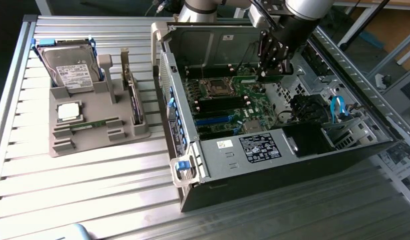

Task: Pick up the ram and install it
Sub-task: 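Insert the ram into the slot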

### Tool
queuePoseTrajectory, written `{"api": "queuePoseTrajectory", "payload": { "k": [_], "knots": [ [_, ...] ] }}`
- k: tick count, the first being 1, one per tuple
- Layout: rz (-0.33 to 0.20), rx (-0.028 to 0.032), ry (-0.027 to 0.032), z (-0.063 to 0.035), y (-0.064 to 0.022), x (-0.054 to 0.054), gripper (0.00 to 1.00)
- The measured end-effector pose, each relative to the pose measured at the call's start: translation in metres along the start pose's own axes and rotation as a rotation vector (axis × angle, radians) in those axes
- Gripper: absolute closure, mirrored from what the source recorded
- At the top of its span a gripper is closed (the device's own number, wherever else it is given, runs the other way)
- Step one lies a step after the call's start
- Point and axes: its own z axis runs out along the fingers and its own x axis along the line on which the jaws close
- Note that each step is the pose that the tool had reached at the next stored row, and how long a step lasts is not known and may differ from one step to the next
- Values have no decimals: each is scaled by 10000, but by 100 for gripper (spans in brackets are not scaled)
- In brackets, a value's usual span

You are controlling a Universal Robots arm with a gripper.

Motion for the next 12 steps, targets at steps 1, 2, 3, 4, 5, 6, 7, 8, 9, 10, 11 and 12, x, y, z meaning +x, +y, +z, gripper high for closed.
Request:
{"api": "queuePoseTrajectory", "payload": {
  "k": [1,2,3,4,5,6,7,8,9,10,11,12],
  "knots": [
    [0,0,0,7,0,0,86],
    [0,0,0,15,0,1,86],
    [0,0,0,21,0,1,86],
    [0,0,-1,26,-1,2,86],
    [0,0,0,32,-1,2,86],
    [0,0,0,38,-1,2,86],
    [0,0,0,44,-1,3,86],
    [0,0,0,50,-1,3,86],
    [0,0,0,55,-1,3,86],
    [0,0,-1,61,-1,4,86],
    [0,0,0,72,-1,5,86],
    [0,1,-1,83,-2,5,86]
  ]
}}
